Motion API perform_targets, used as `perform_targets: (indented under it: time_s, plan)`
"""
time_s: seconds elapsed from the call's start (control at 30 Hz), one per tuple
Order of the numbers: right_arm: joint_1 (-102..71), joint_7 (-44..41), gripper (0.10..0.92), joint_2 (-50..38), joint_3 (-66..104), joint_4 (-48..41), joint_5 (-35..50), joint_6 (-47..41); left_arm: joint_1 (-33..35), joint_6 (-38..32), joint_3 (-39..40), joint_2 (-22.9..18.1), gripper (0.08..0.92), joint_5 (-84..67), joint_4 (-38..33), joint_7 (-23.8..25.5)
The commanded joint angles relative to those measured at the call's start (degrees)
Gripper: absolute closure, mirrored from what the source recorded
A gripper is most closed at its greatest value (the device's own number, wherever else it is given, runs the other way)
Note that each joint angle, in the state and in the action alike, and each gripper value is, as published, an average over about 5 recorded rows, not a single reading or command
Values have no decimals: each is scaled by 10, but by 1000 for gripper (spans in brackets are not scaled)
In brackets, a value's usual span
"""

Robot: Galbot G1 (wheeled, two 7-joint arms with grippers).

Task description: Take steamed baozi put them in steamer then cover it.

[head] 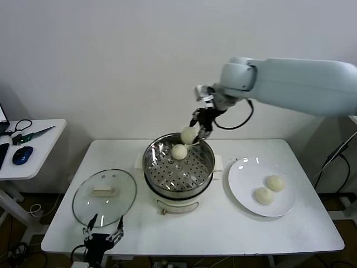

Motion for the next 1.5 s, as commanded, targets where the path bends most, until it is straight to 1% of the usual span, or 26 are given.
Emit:
perform_targets:
  time_s: [0.03, 0.37, 0.6, 0.77, 0.87, 0.97, 1.03, 1.17, 1.37, 1.43, 1.5]
  plan:
    - [-55, 62, 406, 112, -4, -10, 42, -42, 1, -1, -1, 1, 177, -1, -2, 0]
    - [-159, 123, 406, 130, 18, -71, 11, -84, 0, -2, -2, 1, 177, -2, 0, 0]
    - [-196, 142, 402, 148, 30, -108, -5, -94, -2, -1, -2, 2, 177, -2, 2, 0]
    - [-208, 152, 394, 153, 37, -116, -8, -99, -2, -1, -3, 3, 177, -2, 2, 0]
    - [-206, 152, 353, 150, 38, -110, -9, -99, -3, -1, -3, 2, 177, -2, 2, 0]
    - [-190, 142, 275, 139, 36, -98, -11, -96, -2, 0, -2, 1, 177, -1, 1, 0]
    - [-166, 128, 231, 123, 34, -84, -13, -89, -1, 0, -2, 1, 177, -1, 0, 0]
    - [-79, 63, 205, 59, 7, -46, -14, -45, 1, 1, -1, -1, 177, 1, -2, 0]
    - [82, -71, 203, -107, -95, 27, -30, 42, -1, 4, 2, -1, 177, 2, -4, 0]
    - [124, -95, 202, -168, -139, 58, -51, 59, -3, 5, 3, -1, 177, 2, -3, 1]
    - [147, -101, 203, -225, -184, 88, -90, 68, -5, 7, 4, -1, 177, 1, -3, 1]
